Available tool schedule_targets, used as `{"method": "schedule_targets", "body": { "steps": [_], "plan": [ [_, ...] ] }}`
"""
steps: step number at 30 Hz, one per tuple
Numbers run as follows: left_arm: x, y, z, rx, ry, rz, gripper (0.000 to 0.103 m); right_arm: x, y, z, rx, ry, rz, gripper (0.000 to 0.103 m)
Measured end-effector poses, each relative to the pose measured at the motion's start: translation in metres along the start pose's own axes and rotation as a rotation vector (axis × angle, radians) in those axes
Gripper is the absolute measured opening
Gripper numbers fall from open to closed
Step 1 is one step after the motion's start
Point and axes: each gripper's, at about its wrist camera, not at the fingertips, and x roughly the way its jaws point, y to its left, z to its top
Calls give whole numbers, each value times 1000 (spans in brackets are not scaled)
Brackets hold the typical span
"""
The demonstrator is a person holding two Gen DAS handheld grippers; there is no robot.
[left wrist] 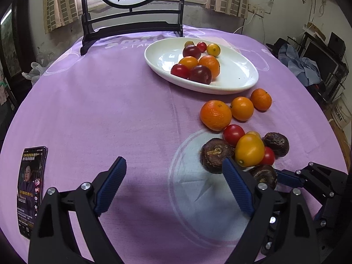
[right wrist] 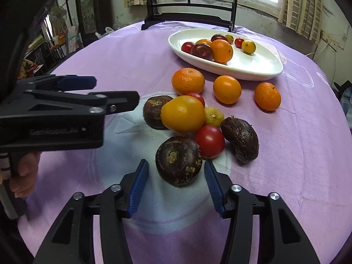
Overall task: Organize fruits
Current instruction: 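Grasp a dark brown fruit with the right gripper while the left grasps another dark brown fruit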
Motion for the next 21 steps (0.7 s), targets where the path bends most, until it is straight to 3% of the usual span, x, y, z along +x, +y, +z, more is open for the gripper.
{"method": "schedule_targets", "body": {
  "steps": [3, 21],
  "plan": [
    [2, 0, 0, 1, 5, 3, 87, -1, -1, 0, 8, -2, 2, 41],
    [23, -38, -8, 139, 55, 27, 87, -32, -44, -20, 128, -56, 47, 41]
  ]
}}
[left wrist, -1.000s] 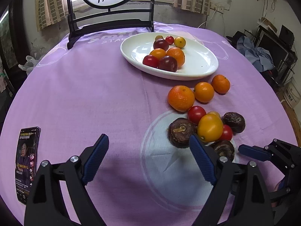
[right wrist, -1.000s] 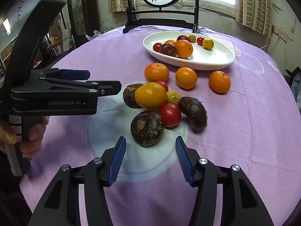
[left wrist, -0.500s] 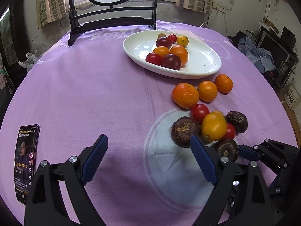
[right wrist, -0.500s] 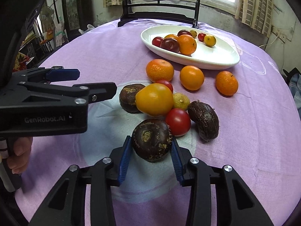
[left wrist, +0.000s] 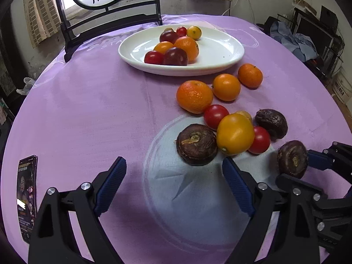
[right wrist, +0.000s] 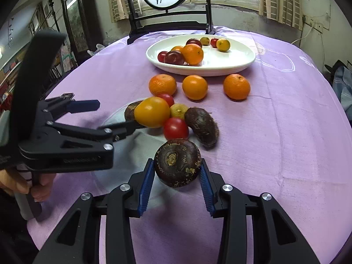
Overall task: Organize fruits
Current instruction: 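Grasp a dark brown fruit with the right gripper while the left grasps another dark brown fruit, then carry both dark brown fruits onto the plate and open both grippers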
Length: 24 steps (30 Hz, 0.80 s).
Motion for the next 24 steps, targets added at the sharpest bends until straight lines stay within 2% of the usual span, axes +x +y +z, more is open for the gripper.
{"method": "schedule_targets", "body": {
  "steps": [2, 4, 9, 10, 11, 15, 24],
  "plan": [
    [6, -5, 2, 7, 12, -3, 87, -2, -2, 0, 6, -8, 4, 41],
    [11, -8, 3, 11, 17, -7, 83, -3, -3, 0, 6, -12, 10, 41],
    [13, -17, 9, 47, 15, -79, 51, -3, -2, -1, -1, -14, 14, 41],
    [13, -18, 9, 48, 14, -75, 49, -4, -1, -1, -2, -14, 12, 41],
    [13, -18, 9, 46, 9, -64, 42, -5, -1, -1, -2, -17, 11, 41],
    [8, -11, 8, 21, 14, -92, 40, -12, -2, -1, -1, -33, 7, 41],
    [-54, 4, 26, -10, -141, -110, 40, -35, -8, 17, -27, -99, -33, 41]
  ]
}}
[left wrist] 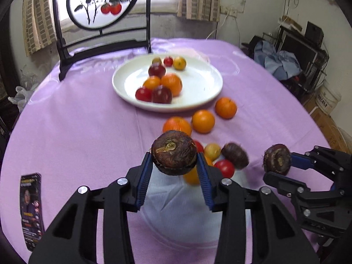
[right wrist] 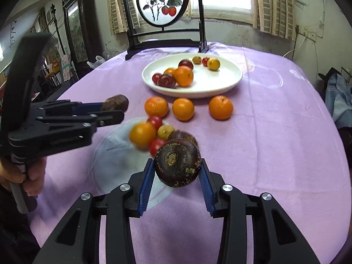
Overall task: Organize fruits
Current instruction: 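Carry both dark brown fruits onto the plate and open both grippers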
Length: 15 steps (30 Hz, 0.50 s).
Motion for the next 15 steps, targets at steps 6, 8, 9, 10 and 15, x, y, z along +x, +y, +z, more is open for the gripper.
{"method": "schedule_targets", "body": {
  "steps": [6, 8, 9, 10, 15],
  "plan": [
    [-9, -1, 26, 10, -37, -6, 40, -11, -4, 34, -44, -76, -32, 41],
    [-6, 1, 34, 3, -41, -1, 40, -12, -4, 44, -56, -96, -32, 41],
    [-4, 1, 38, 1, -41, 1, 40, -12, -5, 51, -65, -108, -32, 41],
    [-2, 2, 41, -2, -40, 1, 40, -12, -6, 57, -71, -117, -33, 41],
    [15, 8, 63, -24, -34, 9, 40, 6, -15, 86, -65, -118, -26, 41]
  ]
}}
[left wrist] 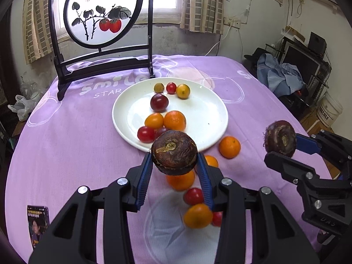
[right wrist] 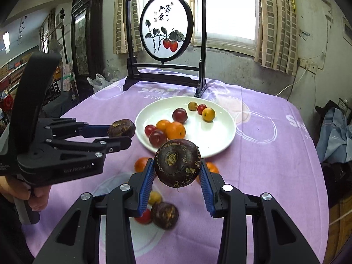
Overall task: Organize fruits
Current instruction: 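Carry both dark brown fruits onto the plate and open both grippers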
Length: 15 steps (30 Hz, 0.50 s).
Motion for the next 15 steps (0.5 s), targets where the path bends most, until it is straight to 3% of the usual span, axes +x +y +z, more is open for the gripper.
{"method": "schedule_targets", "body": {
  "steps": [9, 15],
  "plan": [
    [53, 28, 37, -89, 40, 26, 40, 68, -15, 20, 61, 83, -14, 41],
    [88, 38, 43, -113, 86, 50, 40, 102, -18, 21, 90, 139, -6, 41]
  ]
}}
